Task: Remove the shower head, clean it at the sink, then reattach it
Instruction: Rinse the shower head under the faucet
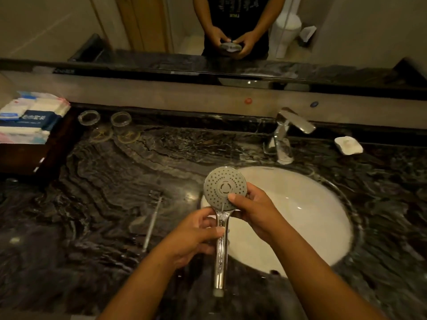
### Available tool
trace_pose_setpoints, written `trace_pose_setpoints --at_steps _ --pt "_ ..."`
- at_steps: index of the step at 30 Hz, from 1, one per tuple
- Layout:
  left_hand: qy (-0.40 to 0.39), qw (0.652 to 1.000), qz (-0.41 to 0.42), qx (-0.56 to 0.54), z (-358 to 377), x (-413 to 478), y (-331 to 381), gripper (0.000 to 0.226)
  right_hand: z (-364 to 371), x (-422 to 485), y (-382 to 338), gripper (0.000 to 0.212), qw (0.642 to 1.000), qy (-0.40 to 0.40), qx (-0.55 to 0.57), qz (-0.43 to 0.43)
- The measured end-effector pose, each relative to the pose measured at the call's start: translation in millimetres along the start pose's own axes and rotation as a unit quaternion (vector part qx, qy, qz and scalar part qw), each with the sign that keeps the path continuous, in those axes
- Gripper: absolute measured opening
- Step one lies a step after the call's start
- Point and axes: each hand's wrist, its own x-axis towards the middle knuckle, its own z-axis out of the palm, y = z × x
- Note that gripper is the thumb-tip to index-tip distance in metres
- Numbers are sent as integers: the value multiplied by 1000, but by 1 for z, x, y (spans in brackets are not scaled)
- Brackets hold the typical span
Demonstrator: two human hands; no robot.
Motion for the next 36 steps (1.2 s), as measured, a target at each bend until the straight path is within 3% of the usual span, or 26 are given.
trace_pose_setpoints --at_steps 5,11,14,17,21,24,29,31,36 --pt "17 1000 -8 -1 94 27 -9 43 -91 -24 -19 38 999 -20 -26 9" --pt "19 999 -29 32 146 46 -8 43 -151 -37 -35 37 998 -47 -6 42" --pt "22 999 -42 27 149 53 -11 44 -166 -30 -50 35 996 -29 -63 56" --pt "34 998 -54 26 143 64 -16 41 -177 -10 -81 37 979 47 -197 -24" --pt "36 997 -74 15 133 82 -23 39 -183 27 -133 35 902 179 -328 -217" --pt "44 995 -89 9 125 93 -32 39 -177 65 -155 50 825 178 -444 -302" --pt "52 994 -99 -15 123 113 -47 36 -167 125 -158 72 742 137 -596 -276" --pt "47 994 -98 -18 123 121 -50 35 -166 140 -150 69 732 123 -622 -249" --pt "41 995 -90 -34 121 139 -53 29 -171 156 -130 50 653 162 -682 -286"
